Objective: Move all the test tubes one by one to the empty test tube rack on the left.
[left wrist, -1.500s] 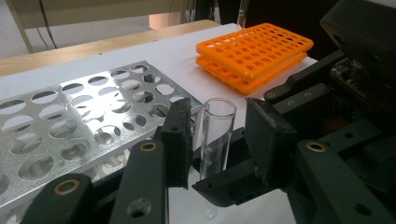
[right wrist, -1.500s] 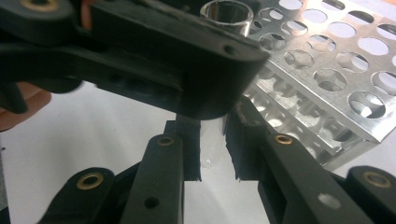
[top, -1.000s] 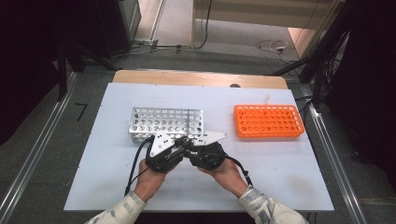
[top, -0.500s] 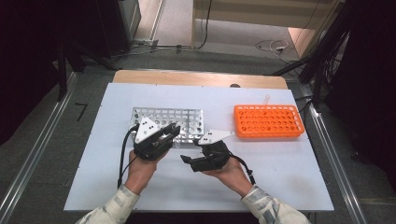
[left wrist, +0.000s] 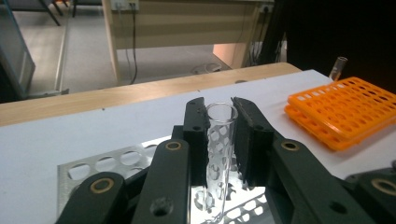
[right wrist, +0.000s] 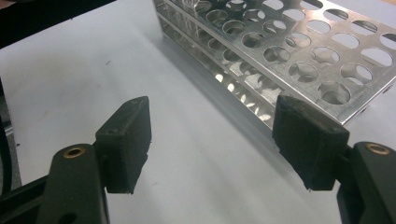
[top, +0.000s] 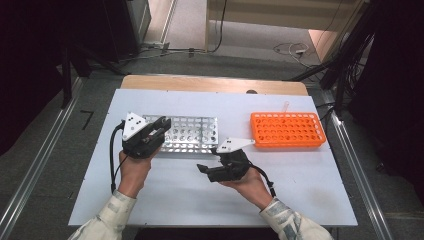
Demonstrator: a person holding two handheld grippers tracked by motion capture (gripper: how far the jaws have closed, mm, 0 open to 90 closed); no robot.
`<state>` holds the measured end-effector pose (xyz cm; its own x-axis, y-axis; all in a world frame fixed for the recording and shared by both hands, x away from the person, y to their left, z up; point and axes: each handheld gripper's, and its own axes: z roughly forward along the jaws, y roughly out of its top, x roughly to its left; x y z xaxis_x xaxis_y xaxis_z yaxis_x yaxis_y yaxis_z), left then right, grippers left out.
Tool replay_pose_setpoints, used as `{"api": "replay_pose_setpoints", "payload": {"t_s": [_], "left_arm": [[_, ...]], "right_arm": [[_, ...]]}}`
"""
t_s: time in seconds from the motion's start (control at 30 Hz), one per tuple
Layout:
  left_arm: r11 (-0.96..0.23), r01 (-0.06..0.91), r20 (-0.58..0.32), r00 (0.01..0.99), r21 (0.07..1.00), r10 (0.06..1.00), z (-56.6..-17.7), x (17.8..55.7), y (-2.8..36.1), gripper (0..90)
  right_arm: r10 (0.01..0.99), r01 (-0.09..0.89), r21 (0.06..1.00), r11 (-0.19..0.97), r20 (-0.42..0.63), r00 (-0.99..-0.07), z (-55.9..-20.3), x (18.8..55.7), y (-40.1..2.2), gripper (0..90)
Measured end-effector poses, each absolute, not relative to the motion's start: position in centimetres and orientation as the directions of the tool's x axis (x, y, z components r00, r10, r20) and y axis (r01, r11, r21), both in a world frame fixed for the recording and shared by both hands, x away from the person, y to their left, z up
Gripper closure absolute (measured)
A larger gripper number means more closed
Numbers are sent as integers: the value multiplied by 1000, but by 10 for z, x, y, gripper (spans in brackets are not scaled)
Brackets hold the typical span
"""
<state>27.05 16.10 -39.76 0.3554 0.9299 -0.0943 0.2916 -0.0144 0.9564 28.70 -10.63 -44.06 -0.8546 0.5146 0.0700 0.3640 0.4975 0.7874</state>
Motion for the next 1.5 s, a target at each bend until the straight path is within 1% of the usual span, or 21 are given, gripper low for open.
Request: {"api": "replay_pose_setpoints", "payload": {"t_s": [0.2,0.43,0.87,1.13,1.37,1.5], "left_arm": [[-33,273,-61,328,961,943,-406,278,161,755],[-49,277,-41,310,960,950,-417,281,159,754],[-78,307,-20,305,948,952,-438,284,155,751],[-84,324,-19,301,942,954,-443,284,154,746],[-71,327,-35,310,942,950,-442,283,153,708],[-48,320,-57,313,946,948,-439,280,154,647]], "right_arm": [[516,365,785,501,68,-854,-442,287,-106,271],[519,366,787,497,68,-852,-442,288,-107,276],[516,361,786,503,62,-854,-442,288,-108,279],[519,362,784,504,59,-853,-442,287,-110,279],[526,363,786,501,57,-849,-441,288,-112,279],[542,362,789,496,45,-839,-440,291,-117,279]]}}
